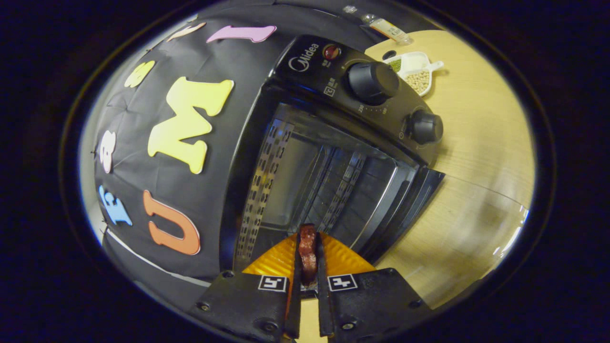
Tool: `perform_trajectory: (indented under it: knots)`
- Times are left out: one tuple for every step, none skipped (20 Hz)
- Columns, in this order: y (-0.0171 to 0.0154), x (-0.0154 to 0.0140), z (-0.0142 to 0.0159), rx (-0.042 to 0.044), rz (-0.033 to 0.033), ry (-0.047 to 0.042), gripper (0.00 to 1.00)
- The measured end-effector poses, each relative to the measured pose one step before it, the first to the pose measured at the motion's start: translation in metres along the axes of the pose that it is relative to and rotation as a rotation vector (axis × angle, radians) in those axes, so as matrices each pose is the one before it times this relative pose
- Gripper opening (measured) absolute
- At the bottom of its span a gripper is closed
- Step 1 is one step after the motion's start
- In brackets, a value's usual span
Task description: Open the toaster oven, put the food inside, and close the toaster oven door.
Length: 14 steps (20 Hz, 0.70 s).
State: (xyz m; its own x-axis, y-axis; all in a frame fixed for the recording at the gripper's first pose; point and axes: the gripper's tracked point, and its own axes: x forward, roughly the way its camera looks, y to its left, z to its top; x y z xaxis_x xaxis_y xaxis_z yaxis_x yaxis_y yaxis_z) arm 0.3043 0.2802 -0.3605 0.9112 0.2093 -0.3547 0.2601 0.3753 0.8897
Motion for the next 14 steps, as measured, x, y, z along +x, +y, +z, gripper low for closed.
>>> perform_trajectory:
  knots:
    - [-0.00295, 0.00505, 0.00054, -0.00584, -0.01468, -0.00563, 0.18]
    - [-0.00231, 0.00373, -0.00172, -0.01277, -0.01296, -0.00207, 0.18]
    - [0.00015, 0.00263, 0.00036, -0.00955, -0.00183, -0.00648, 0.19]
    - [0.00060, 0.00264, 0.00027, -0.01739, -0.00694, -0.00703, 0.19]
    - [0.00069, 0.00050, 0.00192, -0.02183, -0.00661, -0.00690, 0.19]
    - [-0.00106, 0.00121, -0.00008, -0.02928, -0.01560, -0.00681, 0.19]
    - [-0.00203, 0.00094, 0.00227, -0.02796, -0.01524, -0.00575, 0.20]
    - [-0.00094, 0.00013, 0.00137, -0.03267, -0.01585, -0.00360, 0.21]
    - [0.00160, -0.00075, -0.00045, -0.03591, -0.00624, 0.01420, 0.22]
    - [0.00393, 0.00015, -0.00213, -0.04294, -0.00423, 0.01113, 0.23]
    - [0.00169, 0.00018, -0.00079, -0.05916, -0.01495, 0.00925, 0.24]
    - [0.00174, 0.00227, -0.00174, -0.06345, -0.00625, 0.00651, 0.25]
    - [0.00016, 0.00076, -0.00106, -0.04763, -0.00418, 0.00147, 0.31]
    - [-0.00100, -0.00030, -0.00003, -0.04598, -0.00605, -0.00134, 0.35]
